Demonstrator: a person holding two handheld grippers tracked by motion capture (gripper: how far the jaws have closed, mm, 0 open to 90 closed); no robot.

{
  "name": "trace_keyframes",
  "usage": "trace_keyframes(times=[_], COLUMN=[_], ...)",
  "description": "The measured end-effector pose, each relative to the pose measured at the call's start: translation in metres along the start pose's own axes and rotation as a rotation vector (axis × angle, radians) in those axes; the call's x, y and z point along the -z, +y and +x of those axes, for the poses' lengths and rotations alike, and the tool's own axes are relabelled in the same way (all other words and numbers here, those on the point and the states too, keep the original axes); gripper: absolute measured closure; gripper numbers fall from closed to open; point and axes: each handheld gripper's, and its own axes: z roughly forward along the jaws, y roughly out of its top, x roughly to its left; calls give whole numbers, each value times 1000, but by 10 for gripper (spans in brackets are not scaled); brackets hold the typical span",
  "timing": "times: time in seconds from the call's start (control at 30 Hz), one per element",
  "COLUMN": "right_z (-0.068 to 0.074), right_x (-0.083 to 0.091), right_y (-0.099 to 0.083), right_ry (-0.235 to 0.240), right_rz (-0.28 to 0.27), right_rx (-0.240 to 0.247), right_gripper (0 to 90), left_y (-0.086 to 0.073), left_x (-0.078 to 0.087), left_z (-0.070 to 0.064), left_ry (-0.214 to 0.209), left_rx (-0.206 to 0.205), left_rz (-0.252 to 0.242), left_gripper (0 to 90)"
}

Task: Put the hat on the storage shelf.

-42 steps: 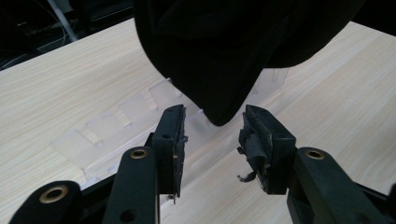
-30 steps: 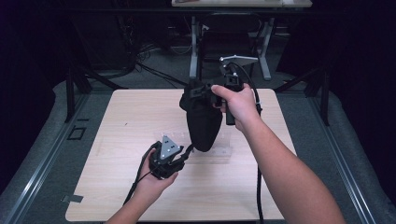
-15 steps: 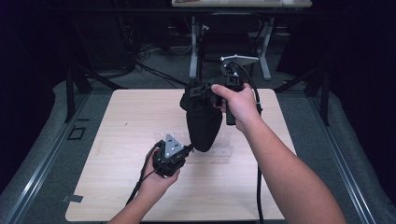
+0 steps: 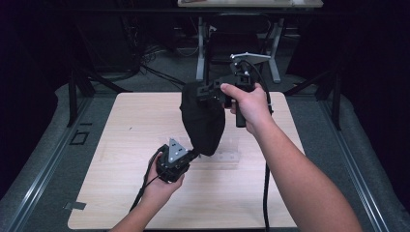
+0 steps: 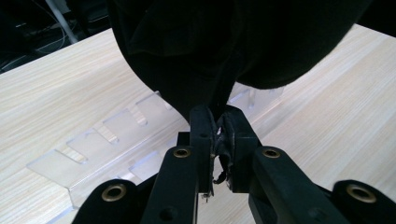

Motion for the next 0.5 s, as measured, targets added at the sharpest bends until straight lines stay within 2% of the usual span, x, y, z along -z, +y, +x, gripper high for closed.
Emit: trace_keyframes(times=[0.23, 0.37, 0.4, 0.5], right_z=[-1, -3, -3, -6], right_x=[5, 9, 9, 11], right_y=[0, 0, 0, 0], right_ry=[-14, -16, -16, -20], right_rz=[-8, -15, -15, -19], right_rx=[1, -4, -4, -7], right_gripper=[754, 753, 753, 753], left_y=[-8, -18, -22, -28], left_x=[0, -6, -7, -6], left_z=[6, 13, 15, 22], left_ry=[25, 37, 51, 39], left_rx=[1, 23, 24, 63], left_rz=[26, 70, 63, 63], left_gripper=[852, 842, 842, 836])
